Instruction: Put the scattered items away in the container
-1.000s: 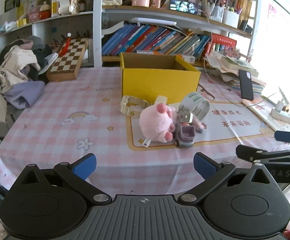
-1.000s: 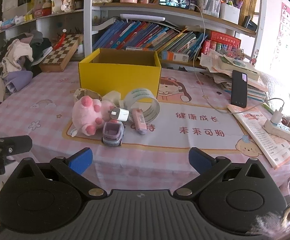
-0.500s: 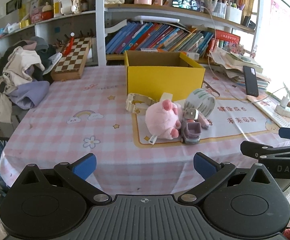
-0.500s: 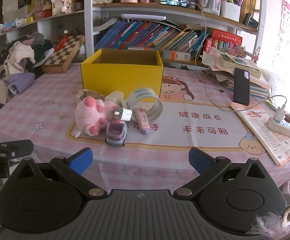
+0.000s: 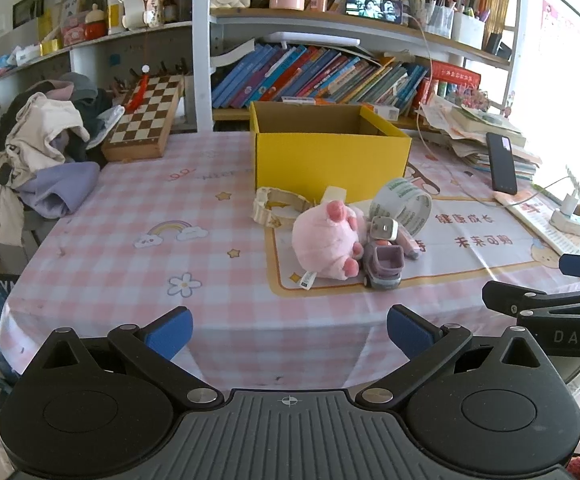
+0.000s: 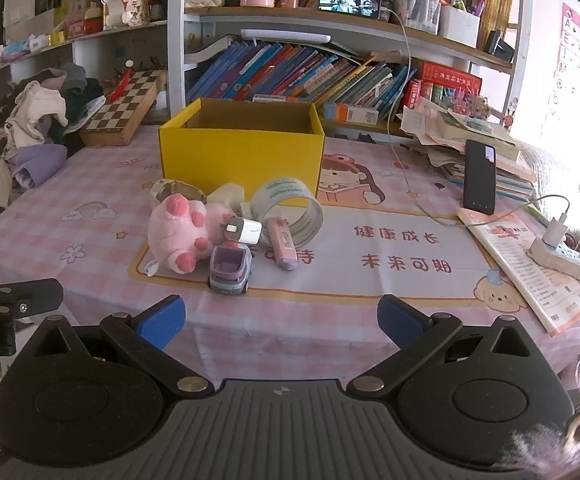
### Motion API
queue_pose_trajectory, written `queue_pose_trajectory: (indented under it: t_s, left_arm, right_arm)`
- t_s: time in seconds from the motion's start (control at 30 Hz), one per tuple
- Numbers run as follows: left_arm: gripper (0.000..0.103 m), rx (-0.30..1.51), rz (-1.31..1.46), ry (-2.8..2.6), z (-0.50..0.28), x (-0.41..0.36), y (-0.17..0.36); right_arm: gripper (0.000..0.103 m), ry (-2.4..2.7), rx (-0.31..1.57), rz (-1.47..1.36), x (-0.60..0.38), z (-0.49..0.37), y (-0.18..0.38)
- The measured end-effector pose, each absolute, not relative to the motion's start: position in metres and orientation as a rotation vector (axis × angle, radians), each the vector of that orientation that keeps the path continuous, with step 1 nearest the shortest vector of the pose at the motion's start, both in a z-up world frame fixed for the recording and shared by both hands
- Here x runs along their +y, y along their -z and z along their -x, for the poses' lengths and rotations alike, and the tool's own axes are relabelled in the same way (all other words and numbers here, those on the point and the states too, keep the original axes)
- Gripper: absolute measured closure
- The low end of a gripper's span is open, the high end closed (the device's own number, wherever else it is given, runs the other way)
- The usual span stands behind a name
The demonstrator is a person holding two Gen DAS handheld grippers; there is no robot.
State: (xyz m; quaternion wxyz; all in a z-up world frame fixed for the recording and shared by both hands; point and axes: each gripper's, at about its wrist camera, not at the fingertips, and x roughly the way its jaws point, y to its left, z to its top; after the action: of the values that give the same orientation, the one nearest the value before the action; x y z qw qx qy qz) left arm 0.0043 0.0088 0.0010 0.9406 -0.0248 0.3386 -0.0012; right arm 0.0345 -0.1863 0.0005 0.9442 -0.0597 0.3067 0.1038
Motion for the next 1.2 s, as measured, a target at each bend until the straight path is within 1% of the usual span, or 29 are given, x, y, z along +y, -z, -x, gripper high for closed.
queue_pose_trajectory:
  t_s: [1.2]
  left_arm:
    - [0.000, 0.709, 0.062, 0.016, -0.0090, 0.0118, 0.0035]
  right_arm:
    - [0.000, -0.220, 0.650, 0.128, -0.1803, -0.0381, 0.0045]
